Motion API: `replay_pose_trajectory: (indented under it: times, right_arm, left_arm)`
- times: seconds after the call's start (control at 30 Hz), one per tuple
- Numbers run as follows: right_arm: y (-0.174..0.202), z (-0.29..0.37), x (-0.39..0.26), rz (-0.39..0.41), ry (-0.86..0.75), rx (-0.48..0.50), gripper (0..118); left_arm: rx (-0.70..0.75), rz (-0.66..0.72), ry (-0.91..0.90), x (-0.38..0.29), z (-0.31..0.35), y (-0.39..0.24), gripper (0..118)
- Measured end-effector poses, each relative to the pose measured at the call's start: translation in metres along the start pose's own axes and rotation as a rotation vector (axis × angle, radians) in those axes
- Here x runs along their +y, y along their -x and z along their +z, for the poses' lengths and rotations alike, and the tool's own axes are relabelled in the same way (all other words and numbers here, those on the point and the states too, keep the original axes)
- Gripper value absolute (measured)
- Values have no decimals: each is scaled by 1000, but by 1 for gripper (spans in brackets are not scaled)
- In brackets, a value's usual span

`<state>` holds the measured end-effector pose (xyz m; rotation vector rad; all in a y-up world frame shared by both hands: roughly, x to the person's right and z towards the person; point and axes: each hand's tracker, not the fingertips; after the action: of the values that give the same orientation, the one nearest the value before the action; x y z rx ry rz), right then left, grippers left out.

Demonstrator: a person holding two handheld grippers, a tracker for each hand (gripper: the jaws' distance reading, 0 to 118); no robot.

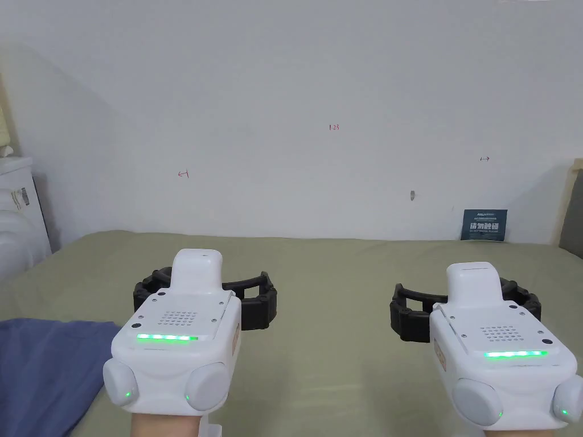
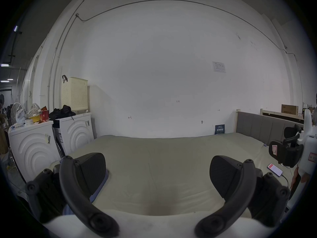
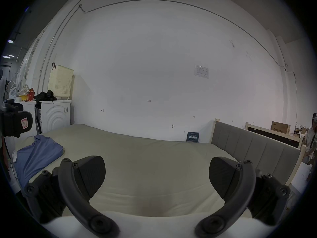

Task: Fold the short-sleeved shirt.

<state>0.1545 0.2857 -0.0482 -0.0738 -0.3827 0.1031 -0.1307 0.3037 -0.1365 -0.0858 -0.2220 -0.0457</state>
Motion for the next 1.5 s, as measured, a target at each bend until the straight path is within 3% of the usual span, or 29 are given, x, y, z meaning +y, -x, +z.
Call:
replay_pose_trajectory:
  times: [1.5]
  right_arm:
    - [-2, 1, 1, -4, 0, -2, 118]
  left_arm:
    - [-2, 4, -1, -1, 1, 0, 118]
